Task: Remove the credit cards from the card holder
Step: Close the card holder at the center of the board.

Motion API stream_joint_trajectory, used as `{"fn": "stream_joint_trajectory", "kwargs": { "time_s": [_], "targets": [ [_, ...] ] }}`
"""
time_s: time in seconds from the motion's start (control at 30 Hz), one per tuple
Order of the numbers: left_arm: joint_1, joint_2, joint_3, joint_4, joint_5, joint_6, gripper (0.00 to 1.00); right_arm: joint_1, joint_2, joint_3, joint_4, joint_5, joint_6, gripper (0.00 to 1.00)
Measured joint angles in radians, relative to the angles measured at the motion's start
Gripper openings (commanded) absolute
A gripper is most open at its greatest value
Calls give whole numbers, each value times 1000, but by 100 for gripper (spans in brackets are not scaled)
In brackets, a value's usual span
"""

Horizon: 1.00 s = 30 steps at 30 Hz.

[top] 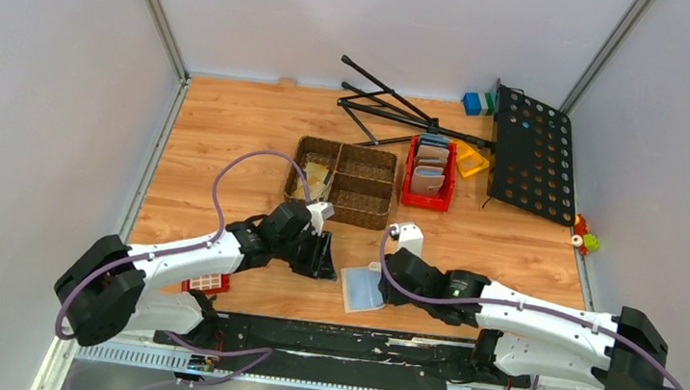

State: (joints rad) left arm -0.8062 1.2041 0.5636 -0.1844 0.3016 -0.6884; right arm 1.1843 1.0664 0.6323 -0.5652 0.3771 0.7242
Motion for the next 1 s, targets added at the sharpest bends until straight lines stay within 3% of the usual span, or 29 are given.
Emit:
{"fn": "stream_joint_trajectory", "kwargs": {
  "time_s": [0.1, 0.23, 0.47, 0.57, 0.63, 0.7, 1.0],
  "targets": [
    [-11, 27, -19, 63, 23, -22, 30, 0, -58, -48, 90, -79, -32, 34],
    [-18, 77, -39, 110, 39, -32, 28, 0, -63, -77, 177, -169, -63, 40],
    [-19, 140, -40, 123, 26, -31, 26, 0, 73, -23, 216, -231, -102, 50],
    [-19, 167, -40, 121, 8, -25, 25, 0, 127, 14, 228, -242, -114, 57],
    [-19, 180, -39, 122, 4, -23, 25, 0, 157, 34, 240, -249, -125, 71],
    [-19, 180, -39, 124, 2, -20, 25, 0, 180, 48, 249, -248, -134, 75],
    [-19, 202, -38, 163, 11, -20, 24, -89, 280, 47, 367, -367, -145, 70]
  ]
}}
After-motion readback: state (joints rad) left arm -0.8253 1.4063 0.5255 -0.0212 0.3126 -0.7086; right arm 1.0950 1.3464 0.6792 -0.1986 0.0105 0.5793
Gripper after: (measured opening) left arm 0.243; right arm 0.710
